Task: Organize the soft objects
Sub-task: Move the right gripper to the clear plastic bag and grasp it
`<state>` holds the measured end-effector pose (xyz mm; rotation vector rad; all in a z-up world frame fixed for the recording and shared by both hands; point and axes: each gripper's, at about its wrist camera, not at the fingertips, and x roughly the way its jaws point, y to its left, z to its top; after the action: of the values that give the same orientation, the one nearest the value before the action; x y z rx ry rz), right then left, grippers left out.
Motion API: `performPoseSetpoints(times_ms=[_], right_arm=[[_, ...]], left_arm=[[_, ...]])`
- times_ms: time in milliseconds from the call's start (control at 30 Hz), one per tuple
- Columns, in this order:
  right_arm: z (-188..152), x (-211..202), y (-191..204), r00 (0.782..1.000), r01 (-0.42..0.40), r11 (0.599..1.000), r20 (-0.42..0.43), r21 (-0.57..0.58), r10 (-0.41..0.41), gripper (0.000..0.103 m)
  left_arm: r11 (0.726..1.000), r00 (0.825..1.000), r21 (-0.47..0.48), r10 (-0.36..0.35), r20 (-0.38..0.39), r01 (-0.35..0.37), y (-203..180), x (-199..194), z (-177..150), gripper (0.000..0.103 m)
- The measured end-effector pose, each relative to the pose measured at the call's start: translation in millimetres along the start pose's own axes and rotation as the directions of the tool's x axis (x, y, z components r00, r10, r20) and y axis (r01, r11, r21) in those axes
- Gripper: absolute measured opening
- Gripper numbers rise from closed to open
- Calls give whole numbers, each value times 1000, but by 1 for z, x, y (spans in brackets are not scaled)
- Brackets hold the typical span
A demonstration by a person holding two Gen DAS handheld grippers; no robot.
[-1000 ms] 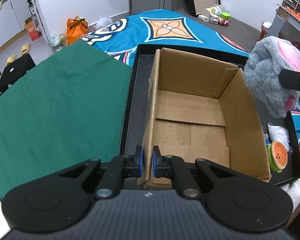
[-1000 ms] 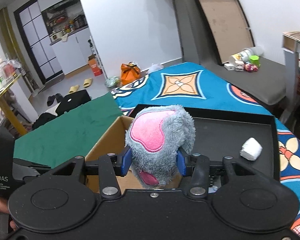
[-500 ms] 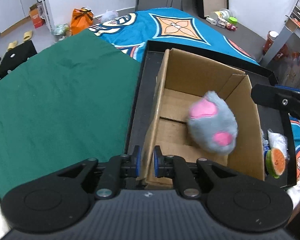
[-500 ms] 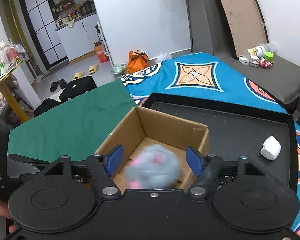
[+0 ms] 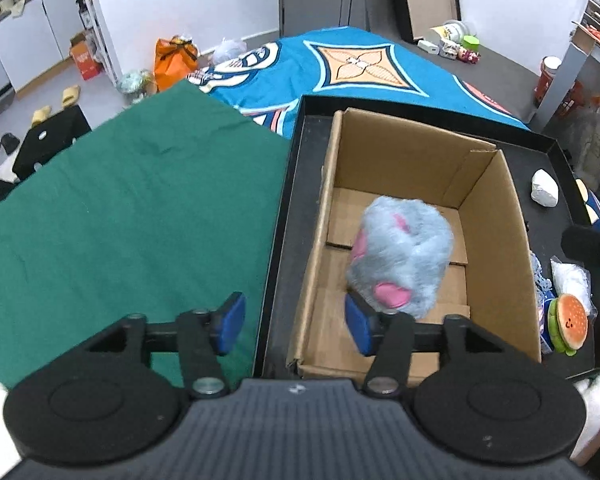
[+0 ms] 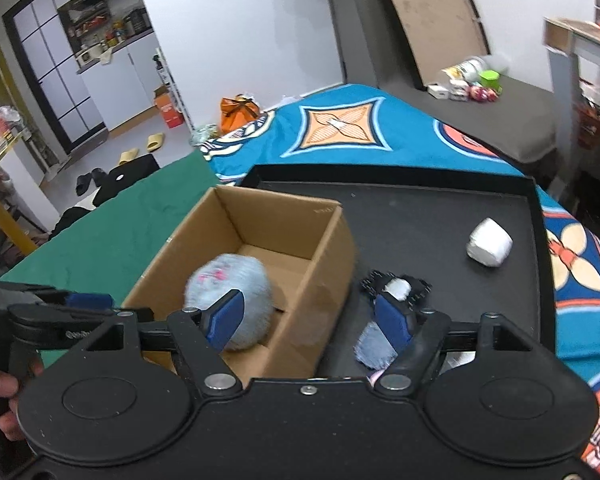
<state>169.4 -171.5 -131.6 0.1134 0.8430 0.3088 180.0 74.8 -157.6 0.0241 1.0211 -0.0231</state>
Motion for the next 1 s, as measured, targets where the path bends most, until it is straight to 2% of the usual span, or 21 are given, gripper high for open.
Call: performPoseSetpoints(times_ms=[333,667,1000], right_arm=[[-20,-4,-39,999,38,995,4,90,-38,72],[-42,-2,-83,996,84,973,14,216,-89,72],[-53,9,-120,989,141,929,-13,341,-145,72]], left_arm=[[996,996,48,74,41,-76,-11,-7,-1,83],[984,990,117,130,51,-136,-25,-7,-2,87],[951,976,218,213,46,-218,-46,-1,-2,87]])
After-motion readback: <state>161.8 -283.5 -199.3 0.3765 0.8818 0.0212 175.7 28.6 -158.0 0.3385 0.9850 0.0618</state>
